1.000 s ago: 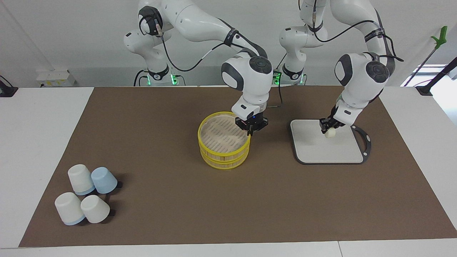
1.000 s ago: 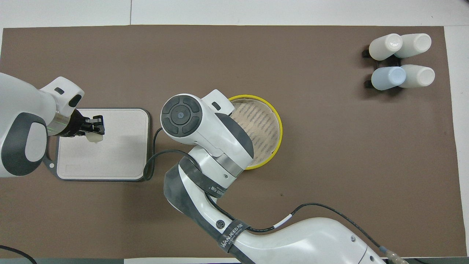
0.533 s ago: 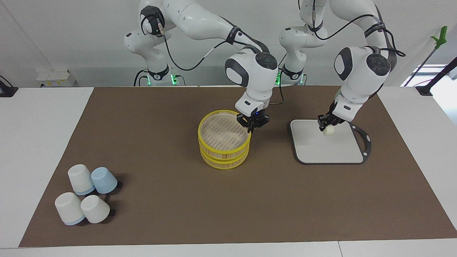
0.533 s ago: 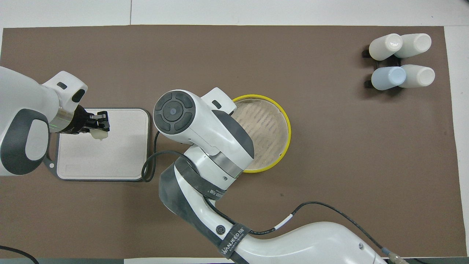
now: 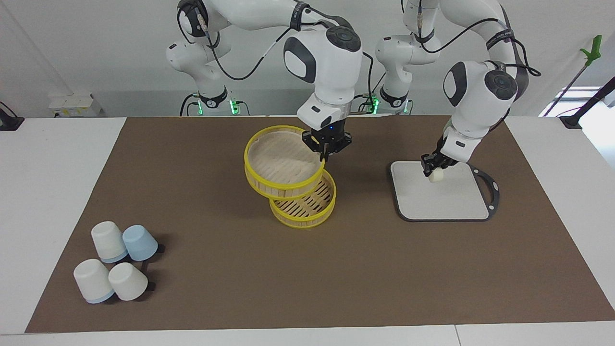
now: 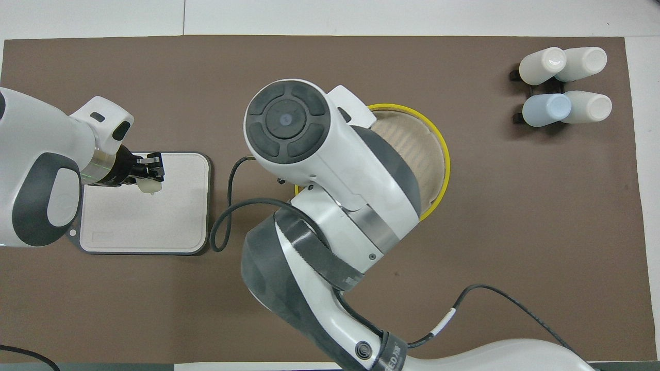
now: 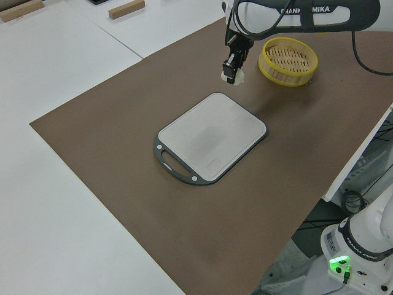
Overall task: Place bun in steamer
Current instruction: 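Grasp the white bun with the left gripper while the right gripper grips the lid, then lift the lid off with the right gripper while the left gripper lifts the bun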
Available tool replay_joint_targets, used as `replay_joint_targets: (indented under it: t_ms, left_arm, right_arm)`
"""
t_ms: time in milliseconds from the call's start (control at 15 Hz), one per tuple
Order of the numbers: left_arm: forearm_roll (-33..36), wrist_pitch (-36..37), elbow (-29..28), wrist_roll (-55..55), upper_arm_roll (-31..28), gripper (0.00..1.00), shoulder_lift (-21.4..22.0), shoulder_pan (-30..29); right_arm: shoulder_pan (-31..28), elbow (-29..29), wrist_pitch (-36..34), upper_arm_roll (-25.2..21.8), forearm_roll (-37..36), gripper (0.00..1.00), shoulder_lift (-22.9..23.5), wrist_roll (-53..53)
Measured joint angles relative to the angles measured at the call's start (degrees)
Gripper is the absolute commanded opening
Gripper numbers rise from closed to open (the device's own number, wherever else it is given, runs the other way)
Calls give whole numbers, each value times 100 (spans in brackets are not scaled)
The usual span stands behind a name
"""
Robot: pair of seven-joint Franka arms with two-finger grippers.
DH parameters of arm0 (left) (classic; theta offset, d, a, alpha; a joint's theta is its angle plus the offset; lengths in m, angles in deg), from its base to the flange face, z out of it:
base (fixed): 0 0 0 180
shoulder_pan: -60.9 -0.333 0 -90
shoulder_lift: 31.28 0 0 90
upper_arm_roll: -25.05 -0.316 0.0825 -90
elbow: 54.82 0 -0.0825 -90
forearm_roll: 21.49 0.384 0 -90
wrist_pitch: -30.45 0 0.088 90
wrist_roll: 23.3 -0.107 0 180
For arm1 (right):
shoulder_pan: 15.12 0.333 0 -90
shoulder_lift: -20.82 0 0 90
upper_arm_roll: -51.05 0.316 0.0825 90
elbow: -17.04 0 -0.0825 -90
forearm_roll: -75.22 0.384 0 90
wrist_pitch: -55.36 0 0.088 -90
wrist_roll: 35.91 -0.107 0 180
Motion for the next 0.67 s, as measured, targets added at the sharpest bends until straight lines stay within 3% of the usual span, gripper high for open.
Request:
replay_joint_targets:
  t_ms: [333,667]
  left_arm:
    - [-178,0,206,681,5,38,-19,361]
    - [-341,20,666,1646,18,38,-221,933]
  right_arm:
    - [-516,-2,-306,-17,23,0,-375,692]
    - [-1249,-30,-467,-29,508,0,-589,1507]
